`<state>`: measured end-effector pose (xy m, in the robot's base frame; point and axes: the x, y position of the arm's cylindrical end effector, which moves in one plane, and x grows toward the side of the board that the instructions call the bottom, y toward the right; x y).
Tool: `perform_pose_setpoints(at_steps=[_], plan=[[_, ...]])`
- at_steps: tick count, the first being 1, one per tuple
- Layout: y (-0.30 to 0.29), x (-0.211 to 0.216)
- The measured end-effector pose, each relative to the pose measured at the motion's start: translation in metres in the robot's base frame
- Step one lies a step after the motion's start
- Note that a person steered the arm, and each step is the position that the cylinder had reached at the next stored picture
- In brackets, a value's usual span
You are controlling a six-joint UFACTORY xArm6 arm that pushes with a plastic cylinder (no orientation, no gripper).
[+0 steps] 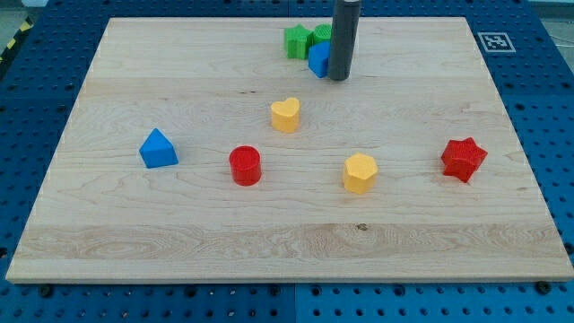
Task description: Place the blue triangle at the left side of the yellow heart
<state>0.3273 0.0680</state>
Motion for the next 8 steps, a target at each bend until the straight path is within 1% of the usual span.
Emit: perform_pose_setpoints(at_steps=[2,3,4,5,6,7,8], plan=[[-0.007,-0.021],[-0.007,-0.016],[-0.008,0.020],[-0.037,0.045],[-0.051,0.051],[-0.055,0.048],[-0.110,0.032]])
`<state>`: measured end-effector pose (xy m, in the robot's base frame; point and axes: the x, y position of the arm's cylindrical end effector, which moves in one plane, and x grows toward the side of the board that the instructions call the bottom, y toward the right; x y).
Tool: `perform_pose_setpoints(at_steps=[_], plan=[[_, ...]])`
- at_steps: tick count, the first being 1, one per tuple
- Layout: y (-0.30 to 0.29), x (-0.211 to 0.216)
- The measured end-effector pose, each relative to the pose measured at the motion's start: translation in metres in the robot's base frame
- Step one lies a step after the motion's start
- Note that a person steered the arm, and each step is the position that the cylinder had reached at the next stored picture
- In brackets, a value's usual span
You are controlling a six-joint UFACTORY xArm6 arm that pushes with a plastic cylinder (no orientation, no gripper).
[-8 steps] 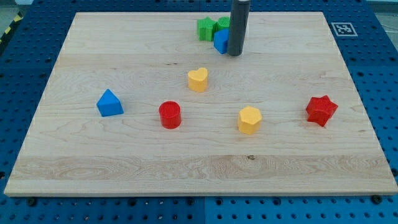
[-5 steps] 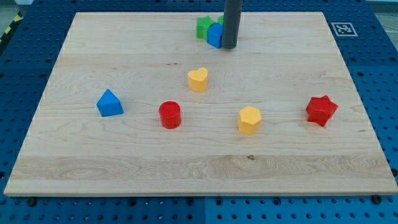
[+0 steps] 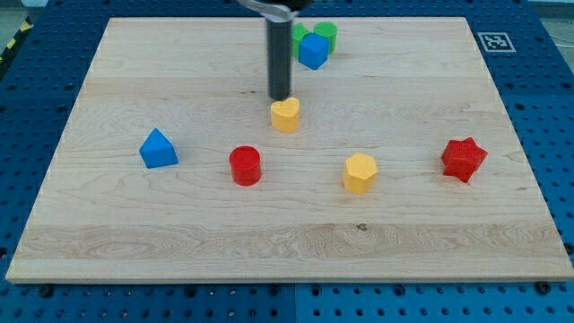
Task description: Place the blue triangle at the left side of the yellow heart
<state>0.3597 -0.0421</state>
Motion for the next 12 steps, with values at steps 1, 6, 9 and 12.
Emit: perform_pose_setpoints(at_steps=[1,6,9,12], plan=[[-0.077,-0.002],[-0.075,0.119],[-0.062,0.130],[-0.062,0.085]])
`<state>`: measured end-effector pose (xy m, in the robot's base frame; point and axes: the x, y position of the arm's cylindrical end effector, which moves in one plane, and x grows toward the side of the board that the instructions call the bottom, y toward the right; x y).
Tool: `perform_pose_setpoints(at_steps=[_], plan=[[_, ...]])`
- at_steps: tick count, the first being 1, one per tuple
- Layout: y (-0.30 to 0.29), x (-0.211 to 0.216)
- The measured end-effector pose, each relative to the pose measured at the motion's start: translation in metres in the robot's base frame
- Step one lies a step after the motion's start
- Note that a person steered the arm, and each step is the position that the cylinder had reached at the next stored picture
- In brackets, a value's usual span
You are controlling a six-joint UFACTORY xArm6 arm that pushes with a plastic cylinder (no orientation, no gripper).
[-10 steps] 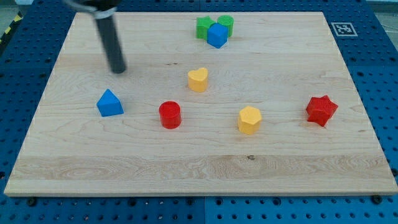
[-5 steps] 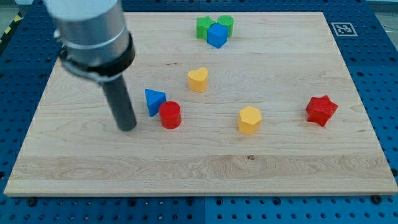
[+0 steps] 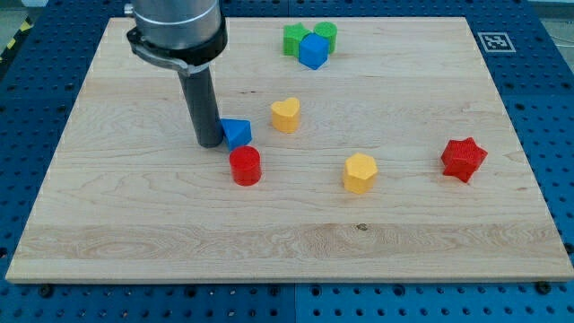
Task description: Place the blue triangle at the left side of the yellow heart
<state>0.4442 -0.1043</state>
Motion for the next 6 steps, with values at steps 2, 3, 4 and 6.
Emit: perform_pose_setpoints(at_steps=[2,3,4,6], plan=[[0.009,0.047],[0.049,0.025],[0.064,-0.015],[0.038,0.002]])
